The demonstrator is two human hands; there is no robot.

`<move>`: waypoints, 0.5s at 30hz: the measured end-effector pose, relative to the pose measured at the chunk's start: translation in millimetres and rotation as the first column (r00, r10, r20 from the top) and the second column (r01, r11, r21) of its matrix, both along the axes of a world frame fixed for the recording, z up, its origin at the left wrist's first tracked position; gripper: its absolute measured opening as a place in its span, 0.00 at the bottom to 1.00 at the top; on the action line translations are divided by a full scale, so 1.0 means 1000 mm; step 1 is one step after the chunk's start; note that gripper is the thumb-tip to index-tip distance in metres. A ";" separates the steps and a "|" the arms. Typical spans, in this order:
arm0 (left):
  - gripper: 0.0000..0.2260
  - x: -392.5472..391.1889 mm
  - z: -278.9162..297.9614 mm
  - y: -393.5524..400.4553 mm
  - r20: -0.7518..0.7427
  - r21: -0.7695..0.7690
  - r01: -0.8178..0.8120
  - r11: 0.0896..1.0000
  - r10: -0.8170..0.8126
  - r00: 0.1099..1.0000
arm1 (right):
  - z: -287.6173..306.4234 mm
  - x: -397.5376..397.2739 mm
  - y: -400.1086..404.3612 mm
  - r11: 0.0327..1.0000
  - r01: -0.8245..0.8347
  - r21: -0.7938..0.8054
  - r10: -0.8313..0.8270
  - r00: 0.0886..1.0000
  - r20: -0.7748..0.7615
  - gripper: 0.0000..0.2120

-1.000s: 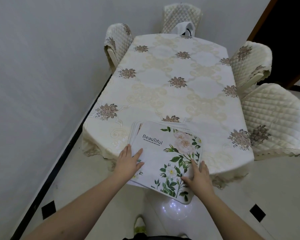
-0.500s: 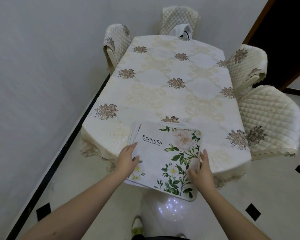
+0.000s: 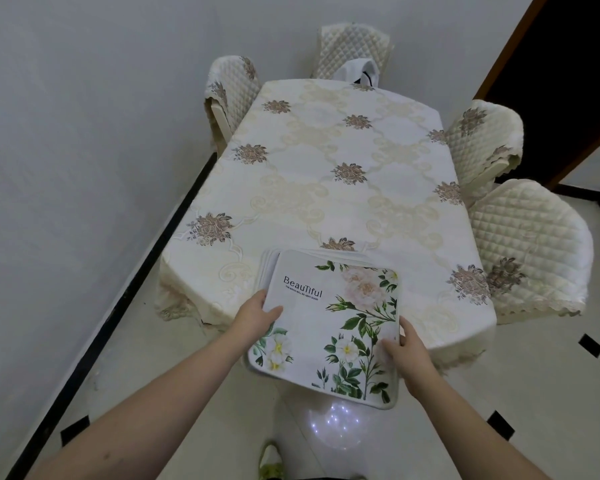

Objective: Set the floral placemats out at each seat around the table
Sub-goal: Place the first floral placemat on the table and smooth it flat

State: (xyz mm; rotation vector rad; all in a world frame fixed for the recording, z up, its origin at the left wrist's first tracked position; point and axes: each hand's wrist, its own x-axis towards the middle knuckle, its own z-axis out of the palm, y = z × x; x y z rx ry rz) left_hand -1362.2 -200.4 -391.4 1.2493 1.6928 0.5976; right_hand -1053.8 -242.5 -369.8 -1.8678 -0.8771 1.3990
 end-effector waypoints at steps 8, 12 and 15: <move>0.24 0.015 0.024 -0.001 0.007 0.149 0.072 0.986 -0.073 0.997 | 0.027 0.019 0.001 0.996 0.050 0.069 -0.053 0.998 0.035 0.26; 0.23 0.029 0.039 0.008 0.078 0.213 0.114 0.970 -0.133 0.988 | 0.046 0.040 -0.005 0.982 0.106 0.154 -0.115 0.992 0.047 0.30; 0.23 0.044 0.049 0.019 0.108 0.236 0.142 0.961 -0.171 0.979 | 0.057 0.054 -0.012 0.972 0.140 0.188 -0.147 0.989 0.026 0.32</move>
